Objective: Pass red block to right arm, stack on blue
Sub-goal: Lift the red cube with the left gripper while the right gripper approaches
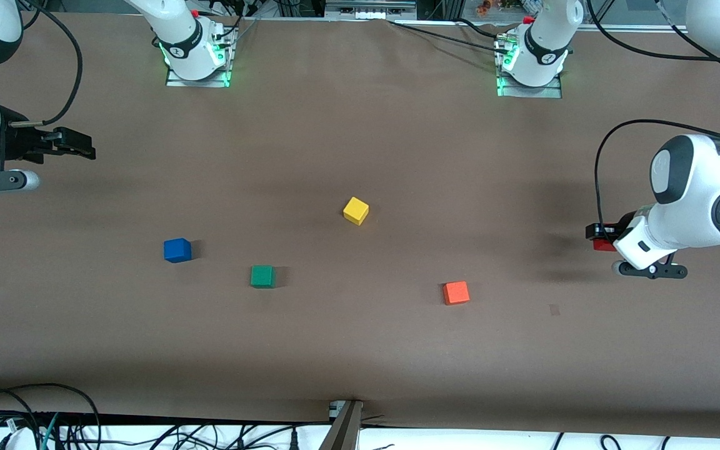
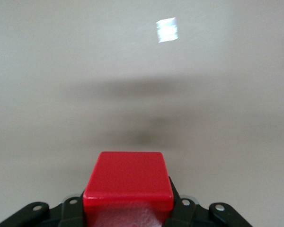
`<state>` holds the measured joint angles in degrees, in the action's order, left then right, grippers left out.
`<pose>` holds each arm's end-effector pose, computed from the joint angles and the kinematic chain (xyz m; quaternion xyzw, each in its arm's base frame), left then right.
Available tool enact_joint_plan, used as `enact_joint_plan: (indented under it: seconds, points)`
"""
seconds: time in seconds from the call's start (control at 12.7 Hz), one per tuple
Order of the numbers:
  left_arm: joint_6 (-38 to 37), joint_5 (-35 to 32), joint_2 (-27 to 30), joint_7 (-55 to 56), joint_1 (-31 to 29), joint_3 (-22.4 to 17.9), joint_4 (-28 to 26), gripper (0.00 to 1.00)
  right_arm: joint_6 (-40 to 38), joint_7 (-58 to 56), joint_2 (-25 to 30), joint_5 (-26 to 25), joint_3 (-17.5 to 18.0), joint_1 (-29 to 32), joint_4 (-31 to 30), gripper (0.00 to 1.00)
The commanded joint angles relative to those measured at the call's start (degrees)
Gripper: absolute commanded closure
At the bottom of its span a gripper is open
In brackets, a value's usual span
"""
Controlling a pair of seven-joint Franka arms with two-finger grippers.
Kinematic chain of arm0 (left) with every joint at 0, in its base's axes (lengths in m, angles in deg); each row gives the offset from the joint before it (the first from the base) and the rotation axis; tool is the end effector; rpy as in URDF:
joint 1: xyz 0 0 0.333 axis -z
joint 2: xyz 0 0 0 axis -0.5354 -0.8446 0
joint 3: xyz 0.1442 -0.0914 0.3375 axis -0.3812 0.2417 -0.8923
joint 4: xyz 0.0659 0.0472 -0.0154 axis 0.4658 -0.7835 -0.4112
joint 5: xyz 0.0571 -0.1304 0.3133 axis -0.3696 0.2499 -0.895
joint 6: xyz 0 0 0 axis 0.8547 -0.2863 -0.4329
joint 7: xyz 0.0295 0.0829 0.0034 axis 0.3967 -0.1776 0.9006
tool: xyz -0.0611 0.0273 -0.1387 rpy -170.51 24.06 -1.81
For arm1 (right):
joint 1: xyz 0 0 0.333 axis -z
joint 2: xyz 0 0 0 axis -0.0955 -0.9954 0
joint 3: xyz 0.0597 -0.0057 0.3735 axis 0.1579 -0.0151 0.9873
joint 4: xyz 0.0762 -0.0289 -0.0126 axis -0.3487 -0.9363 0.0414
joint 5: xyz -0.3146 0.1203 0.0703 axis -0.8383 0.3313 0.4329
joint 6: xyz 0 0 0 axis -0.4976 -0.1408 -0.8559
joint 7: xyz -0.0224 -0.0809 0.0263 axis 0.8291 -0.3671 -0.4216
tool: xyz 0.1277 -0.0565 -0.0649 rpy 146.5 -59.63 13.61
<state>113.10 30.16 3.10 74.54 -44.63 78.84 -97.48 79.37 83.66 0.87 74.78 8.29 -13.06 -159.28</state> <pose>0.6125 0.0200 0.3848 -0.9949 0.0289 0.0959 0.0069 0.5265 0.0131 0.5830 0.9926 0.0494 -0.1112 0.0006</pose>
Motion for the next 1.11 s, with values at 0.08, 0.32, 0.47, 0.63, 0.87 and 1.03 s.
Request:
enact_joint_plan:
  seconds: [0.08, 0.32, 0.47, 0.63, 0.87, 1.03]
  points:
    - [-3.37, 1.12, -0.61, -0.04, -0.05, 6.12, 5.85, 0.92, -1.07, -0.91, -0.98, 0.79, 0.07, 0.20, 1.06, 0.00]
    - [-2.93, 3.92, -0.96, -0.74, 0.30, 10.53, 7.35, 0.92, -0.81, 0.05, -2.47, 3.06, 0.24, -0.07, 1.06, 0.00]
    - [-0.93, 6.12, -1.40, -0.74, 0.83, 13.51, 7.35, 0.88, -0.55, 0.32, -4.05, 8.06, 0.24, -0.50, 1.06, 0.00]
    - [4.07, 6.48, -2.98, -0.74, 1.62, 16.59, 7.35, 0.87, -0.11, 0.32, -5.28, 11.85, 0.24, -0.51, 1.06, 0.00]
    - [12.16, 7.09, -4.74, -0.83, 4.34, 17.57, 7.35, 0.87, 0.33, 0.15, -9.05, 22.64, 0.24, -0.33, 1.06, 0.00]
    - [17.26, 9.81, -6.06, -3.88, 5.92, 19.23, 7.35, 0.87, 2.17, 0.23, -11.60, 29.94, 0.24, -0.33, 1.06, 0.00]
